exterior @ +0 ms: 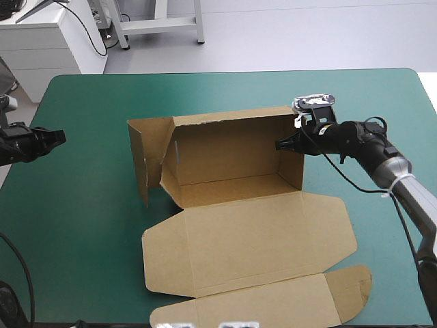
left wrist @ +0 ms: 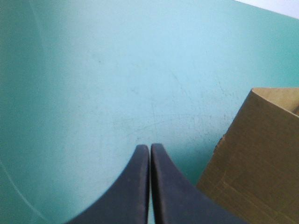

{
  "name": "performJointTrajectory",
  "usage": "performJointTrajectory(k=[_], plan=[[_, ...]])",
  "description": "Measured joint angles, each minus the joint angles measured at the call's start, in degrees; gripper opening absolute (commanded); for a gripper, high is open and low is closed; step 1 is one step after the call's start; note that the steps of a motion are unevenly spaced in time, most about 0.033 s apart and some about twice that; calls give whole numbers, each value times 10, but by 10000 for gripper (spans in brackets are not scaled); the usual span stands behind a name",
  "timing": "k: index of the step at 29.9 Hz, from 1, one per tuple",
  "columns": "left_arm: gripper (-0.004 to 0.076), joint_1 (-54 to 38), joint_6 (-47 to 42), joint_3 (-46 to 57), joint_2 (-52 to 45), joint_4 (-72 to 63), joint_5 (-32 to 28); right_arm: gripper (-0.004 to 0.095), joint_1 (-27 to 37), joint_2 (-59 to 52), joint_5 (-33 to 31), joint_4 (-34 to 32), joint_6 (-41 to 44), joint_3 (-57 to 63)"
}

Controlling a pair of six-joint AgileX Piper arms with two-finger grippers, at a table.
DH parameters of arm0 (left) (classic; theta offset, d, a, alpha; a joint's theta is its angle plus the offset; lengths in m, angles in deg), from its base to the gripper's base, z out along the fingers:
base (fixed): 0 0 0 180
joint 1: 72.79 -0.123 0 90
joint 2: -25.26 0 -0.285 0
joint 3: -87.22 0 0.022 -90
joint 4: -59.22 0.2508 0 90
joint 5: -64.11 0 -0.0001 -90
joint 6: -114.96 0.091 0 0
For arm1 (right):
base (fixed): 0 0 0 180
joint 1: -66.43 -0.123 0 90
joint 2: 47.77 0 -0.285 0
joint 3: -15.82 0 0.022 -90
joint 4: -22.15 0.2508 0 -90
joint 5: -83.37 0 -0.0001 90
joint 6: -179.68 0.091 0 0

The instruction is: Fold the box

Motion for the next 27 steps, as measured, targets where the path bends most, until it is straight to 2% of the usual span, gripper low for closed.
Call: performJointTrajectory(k=[4, 10, 12, 19, 27], plan=[[-8, 1, 0, 30, 0, -23, -11, -18, 0, 26, -101, -22, 23, -74], [-8, 1, 0, 41, 0, -25, -27, -17, 0, 87, -292, -52, 56, -203], [-8, 1, 0, 41, 0, -27, -27, -17, 0, 109, -329, -56, 67, -249], [-8, 2, 0, 41, 0, -29, -29, -17, 4, 157, -351, -94, 120, -333], [-8, 2, 3, 41, 0, -29, -35, -15, 23, 185, -351, -86, 122, -340]])
